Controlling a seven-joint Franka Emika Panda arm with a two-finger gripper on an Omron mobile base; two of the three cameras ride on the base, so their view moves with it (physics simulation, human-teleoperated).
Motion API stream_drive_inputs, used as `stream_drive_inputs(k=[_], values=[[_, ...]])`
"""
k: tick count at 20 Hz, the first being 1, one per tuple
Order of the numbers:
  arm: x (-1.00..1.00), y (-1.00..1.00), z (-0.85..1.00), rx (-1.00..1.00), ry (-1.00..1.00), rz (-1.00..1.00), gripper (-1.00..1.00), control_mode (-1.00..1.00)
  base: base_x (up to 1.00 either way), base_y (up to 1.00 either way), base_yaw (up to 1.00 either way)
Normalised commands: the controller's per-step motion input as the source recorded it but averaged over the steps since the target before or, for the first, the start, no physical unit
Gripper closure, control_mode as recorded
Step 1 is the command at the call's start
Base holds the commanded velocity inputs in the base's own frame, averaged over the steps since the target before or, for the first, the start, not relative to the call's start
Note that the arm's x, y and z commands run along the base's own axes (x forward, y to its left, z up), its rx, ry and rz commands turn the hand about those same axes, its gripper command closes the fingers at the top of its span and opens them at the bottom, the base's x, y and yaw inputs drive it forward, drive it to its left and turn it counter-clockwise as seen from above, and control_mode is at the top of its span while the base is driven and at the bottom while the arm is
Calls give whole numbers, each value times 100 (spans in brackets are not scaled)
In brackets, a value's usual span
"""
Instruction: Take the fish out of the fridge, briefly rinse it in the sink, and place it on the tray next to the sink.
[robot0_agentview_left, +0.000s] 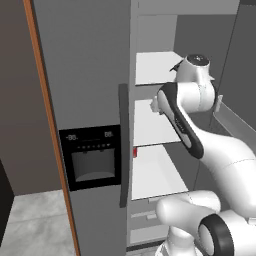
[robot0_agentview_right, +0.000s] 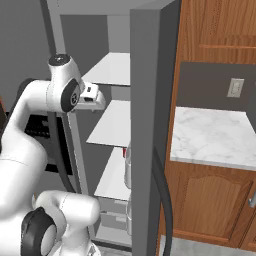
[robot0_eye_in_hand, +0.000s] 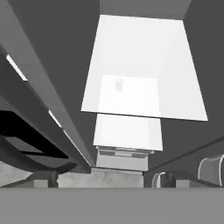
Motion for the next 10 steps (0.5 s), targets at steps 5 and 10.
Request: stream_drive_inputs(k=[5, 10], values=[[40, -22, 52, 0, -45, -4, -100, -100, 0, 0, 0], [63, -36, 63, 0, -35, -9, -100, -100, 0, 0, 0]])
